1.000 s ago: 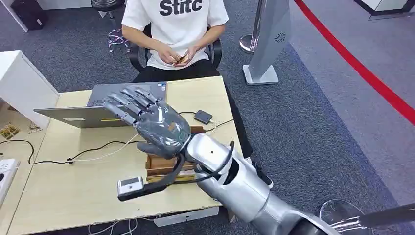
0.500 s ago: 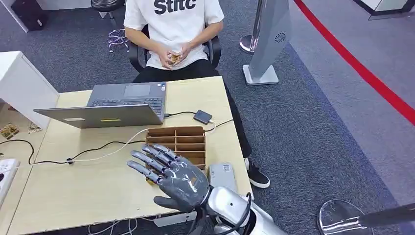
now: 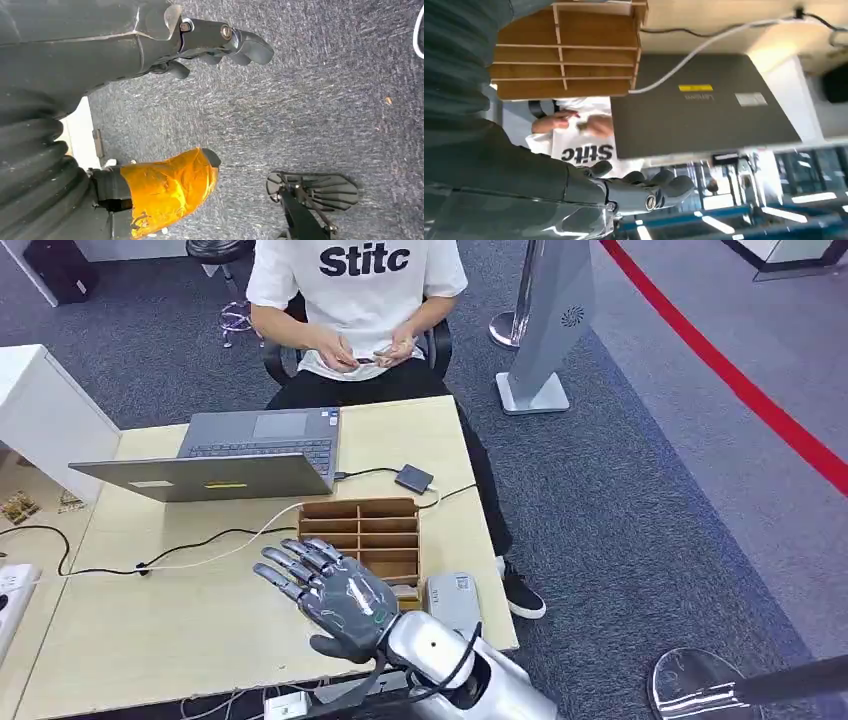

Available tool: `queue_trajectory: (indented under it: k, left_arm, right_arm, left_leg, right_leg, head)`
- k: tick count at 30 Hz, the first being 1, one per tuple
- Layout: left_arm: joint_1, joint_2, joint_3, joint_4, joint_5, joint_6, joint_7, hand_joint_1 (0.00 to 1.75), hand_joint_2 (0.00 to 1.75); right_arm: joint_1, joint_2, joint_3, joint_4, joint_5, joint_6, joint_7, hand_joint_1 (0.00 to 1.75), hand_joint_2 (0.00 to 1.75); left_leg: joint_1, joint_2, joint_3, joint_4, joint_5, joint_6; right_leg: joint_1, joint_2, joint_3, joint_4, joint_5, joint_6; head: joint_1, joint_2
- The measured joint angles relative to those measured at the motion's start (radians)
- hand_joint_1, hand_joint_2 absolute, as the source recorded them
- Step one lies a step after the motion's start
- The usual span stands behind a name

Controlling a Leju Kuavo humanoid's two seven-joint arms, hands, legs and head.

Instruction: Pass the card to the sensor for recognition and then transmit it.

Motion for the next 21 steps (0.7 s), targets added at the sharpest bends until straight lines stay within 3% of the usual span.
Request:
queue_trajectory:
  k: [6, 12, 16, 21]
  left_arm:
    - [-0.001, 0.0, 0.0, 0.0, -0.013, -0.008, 0.0, 0.0, 1.75]
    - [-0.001, 0.003, 0.0, 0.0, -0.016, -0.009, 0.0, 0.0, 1.75]
    - [-0.001, 0.005, 0.0, 0.0, -0.019, -0.009, 0.0, 0.0, 1.75]
    - [0.0, 0.004, 0.0, 0.0, -0.019, -0.01, 0.0, 0.0, 1.75]
  right_arm:
    - [-0.079, 0.094, 0.006, 0.215, 0.005, 0.028, 0.026, 0.0, 1.75]
    - [-0.116, 0.153, 0.009, 0.352, 0.002, 0.03, 0.025, 0.0, 1.75]
    - [-0.122, 0.17, 0.01, 0.398, -0.008, 0.015, 0.014, 0.0, 1.75]
    - [-0.086, 0.16, 0.008, 0.329, -0.037, -0.079, -0.023, 0.0, 1.75]
  left_leg:
    - [0.0, 0.0, 0.0, 0.0, 0.0, -0.001]
    - [0.0, 0.0, 0.0, 0.0, 0.0, -0.001]
    - [0.0, 0.0, 0.0, 0.0, 0.0, -0.001]
    - [0.0, 0.0, 0.0, 0.0, 0.0, -0.001]
  right_leg:
    - [0.0, 0.0, 0.0, 0.0, 0.0, 0.0]
    - [0.0, 0.0, 0.0, 0.0, 0.0, 0.0]
    - [0.0, 0.0, 0.0, 0.0, 0.0, 0.0]
    - [0.0, 0.0, 0.0, 0.0, 0.0, 0.0]
  head:
    - [0.0, 0.0]
    - [0.0, 0.0]
    - [0.0, 0.0]
    - [0.001, 0.0]
